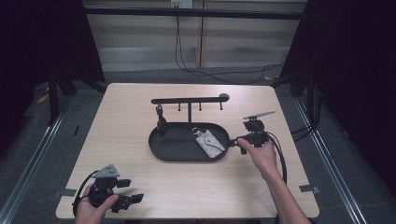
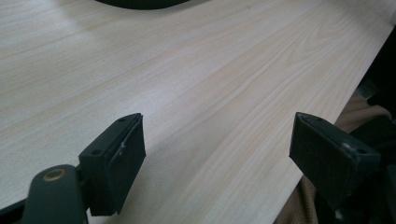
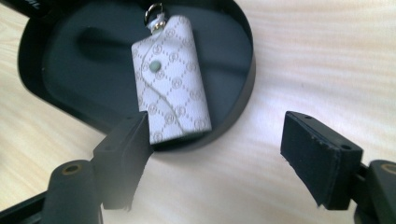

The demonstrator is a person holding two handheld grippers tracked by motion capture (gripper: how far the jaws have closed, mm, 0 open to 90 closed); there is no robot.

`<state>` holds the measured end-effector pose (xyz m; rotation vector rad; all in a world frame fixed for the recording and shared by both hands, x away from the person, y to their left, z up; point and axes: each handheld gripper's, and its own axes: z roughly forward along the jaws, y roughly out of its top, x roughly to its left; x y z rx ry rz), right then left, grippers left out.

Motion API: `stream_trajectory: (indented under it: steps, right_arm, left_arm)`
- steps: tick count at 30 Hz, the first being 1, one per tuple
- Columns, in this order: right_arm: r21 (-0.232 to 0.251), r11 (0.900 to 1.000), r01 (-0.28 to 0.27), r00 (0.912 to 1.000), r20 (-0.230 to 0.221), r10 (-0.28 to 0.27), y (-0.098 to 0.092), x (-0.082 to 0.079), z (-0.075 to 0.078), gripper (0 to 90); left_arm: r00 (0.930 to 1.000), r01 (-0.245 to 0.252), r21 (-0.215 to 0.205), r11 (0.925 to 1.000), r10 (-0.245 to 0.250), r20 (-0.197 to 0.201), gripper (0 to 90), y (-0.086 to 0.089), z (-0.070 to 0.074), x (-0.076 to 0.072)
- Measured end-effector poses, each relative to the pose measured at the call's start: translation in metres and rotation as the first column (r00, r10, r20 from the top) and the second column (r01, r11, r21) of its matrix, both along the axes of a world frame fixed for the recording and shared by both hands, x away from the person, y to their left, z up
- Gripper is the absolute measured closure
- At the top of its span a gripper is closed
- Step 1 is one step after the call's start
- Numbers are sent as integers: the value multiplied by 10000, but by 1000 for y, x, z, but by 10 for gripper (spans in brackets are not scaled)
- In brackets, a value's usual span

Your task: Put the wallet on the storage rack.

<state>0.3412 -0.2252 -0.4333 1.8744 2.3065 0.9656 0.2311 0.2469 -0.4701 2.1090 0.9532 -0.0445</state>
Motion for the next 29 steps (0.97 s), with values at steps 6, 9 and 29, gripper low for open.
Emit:
stream_trajectory:
  steps: [6, 9, 29]
  right_arm:
    - [123, 9997, 224, 9993, 303, -228, -15, -18, -5, 251]
    - [29, 9994, 357, 9977, 577, -358, -20, -27, -9, 251]
    - [-224, 9972, 719, 9821, 1762, -669, -56, -102, -37, 230]
  left_arm:
    - [10000, -18, -16, 10000, 18, -19, 180, 0, 0, 2]
    - [10000, -9, 21, 10000, 9, 26, 180, 1, 0, 2]
    - [9999, -155, 132, 9998, 155, 35, 180, 5, 1, 2]
